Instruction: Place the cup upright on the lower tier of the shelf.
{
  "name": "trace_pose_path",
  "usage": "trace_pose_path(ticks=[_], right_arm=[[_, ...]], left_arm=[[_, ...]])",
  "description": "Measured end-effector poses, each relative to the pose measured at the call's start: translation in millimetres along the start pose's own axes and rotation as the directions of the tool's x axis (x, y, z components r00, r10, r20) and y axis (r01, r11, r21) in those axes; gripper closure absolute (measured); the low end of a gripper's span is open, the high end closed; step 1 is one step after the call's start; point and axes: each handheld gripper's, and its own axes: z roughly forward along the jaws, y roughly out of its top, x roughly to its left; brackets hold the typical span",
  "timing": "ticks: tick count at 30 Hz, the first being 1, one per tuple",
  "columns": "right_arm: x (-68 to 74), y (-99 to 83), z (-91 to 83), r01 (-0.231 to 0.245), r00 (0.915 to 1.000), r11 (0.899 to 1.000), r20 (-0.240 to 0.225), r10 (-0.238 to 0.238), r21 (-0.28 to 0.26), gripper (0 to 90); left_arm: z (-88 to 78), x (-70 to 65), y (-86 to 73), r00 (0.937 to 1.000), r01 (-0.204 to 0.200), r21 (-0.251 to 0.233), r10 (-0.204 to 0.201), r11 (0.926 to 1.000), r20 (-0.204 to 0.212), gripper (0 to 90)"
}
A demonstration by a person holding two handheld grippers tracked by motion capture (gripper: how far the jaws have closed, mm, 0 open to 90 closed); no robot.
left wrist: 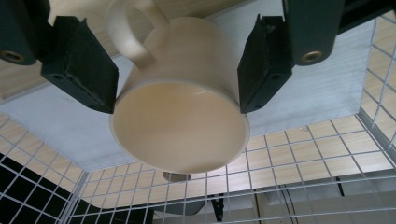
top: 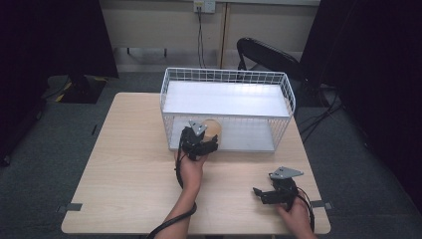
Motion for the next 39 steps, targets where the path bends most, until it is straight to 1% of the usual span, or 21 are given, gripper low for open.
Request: trace_pose_path(ticks=[1,2,4,5,6,7,11,13,16,18,19,20,25,28,34,35,39], right_arm=[[0.0,0.0,0.0,0.0,1.0,1.0,0.0,0.0,0.0,12.8],[0.0,0.0,0.0,0.0,1.0,1.0,0.0,0.0,0.0,12.8],[0.0,0.0,0.0,0.0,1.0,1.0,0.0,0.0,0.0,12.8],[0.0,0.0,0.0,0.0,1.0,1.0,0.0,0.0,0.0,12.8],[0.0,0.0,0.0,0.0,1.0,1.0,0.0,0.0,0.0,12.8],[0.0,0.0,0.0,0.0,1.0,1.0,0.0,0.0,0.0,12.8],[0.0,0.0,0.0,0.0,1.0,1.0,0.0,0.0,0.0,12.8],[0.0,0.0,0.0,0.0,1.0,1.0,0.0,0.0,0.0,12.8],[0.0,0.0,0.0,0.0,1.0,1.0,0.0,0.0,0.0,12.8],[0.0,0.0,0.0,0.0,1.0,1.0,0.0,0.0,0.0,12.8],[0.0,0.0,0.0,0.0,1.0,1.0,0.0,0.0,0.0,12.8],[0.0,0.0,0.0,0.0,1.0,1.0,0.0,0.0,0.0,12.8],[0.0,0.0,0.0,0.0,1.0,1.0,0.0,0.0,0.0,12.8],[0.0,0.0,0.0,0.0,1.0,1.0,0.0,0.0,0.0,12.8],[0.0,0.0,0.0,0.0,1.0,1.0,0.0,0.0,0.0,12.8],[0.0,0.0,0.0,0.0,1.0,1.0,0.0,0.0,0.0,12.8],[0.0,0.0,0.0,0.0,1.0,1.0,0.0,0.0,0.0,12.8]], left_arm=[[0.1,-0.1,0.3,1.0,-0.005,0.005,0.005,1.0,-0.005,32.6],[0.4,0.1,0.3,0.9999,-0.007,0.008,0.007,0.9999,-0.009,37.7],[2.0,1.2,0.3,1.0,0.005,0.011,-0.005,0.9999,-0.005,38.3],[2.2,2.5,0.6,0.9999,-0.004,0.015,0.004,0.9999,-0.012,39.0],[2.4,2.9,0.8,0.9999,-0.009,0.02,0.009,0.9998,-0.013,40.5],[3.4,2.8,0.7,0.9999,0.001,0.018,-0.001,0.9998,-0.015,42.4],[6.1,4.0,-0.5,0.9997,-0.003,0.028,0.004,0.9996,-0.025,48.7],[7.3,4.7,-1.4,0.9996,0.002,0.03,-0.001,0.9995,-0.029,51.7],[8.8,5.5,-2.6,0.9993,0.001,0.031,0.0,0.9995,-0.037,59.0],[9.7,6.2,-3.3,0.9994,0.009,0.031,-0.008,0.9995,-0.035,59.8],[10.0,6.4,-3.5,0.9993,0.006,0.03,-0.005,0.9995,-0.037,63.1],[10.2,6.6,-3.6,0.9993,0.002,0.03,-0.001,0.9995,-0.038,63.1],[11.3,10.1,-4.0,0.9989,-0.009,0.035,0.011,0.9993,-0.045,70.1],[11.9,12.6,-4.0,0.9991,0.001,0.039,0.0,0.9992,-0.042,69.9],[11.8,14.4,-3.4,0.9991,-0.002,0.043,0.004,0.9991,-0.042,70.6],[12.2,14.2,-3.6,0.9992,0.003,0.04,-0.002,0.9992,-0.041,71.2],[15.2,14.4,-4.2,0.9988,0.003,0.046,-0.001,0.9989,-0.048,72.2]])
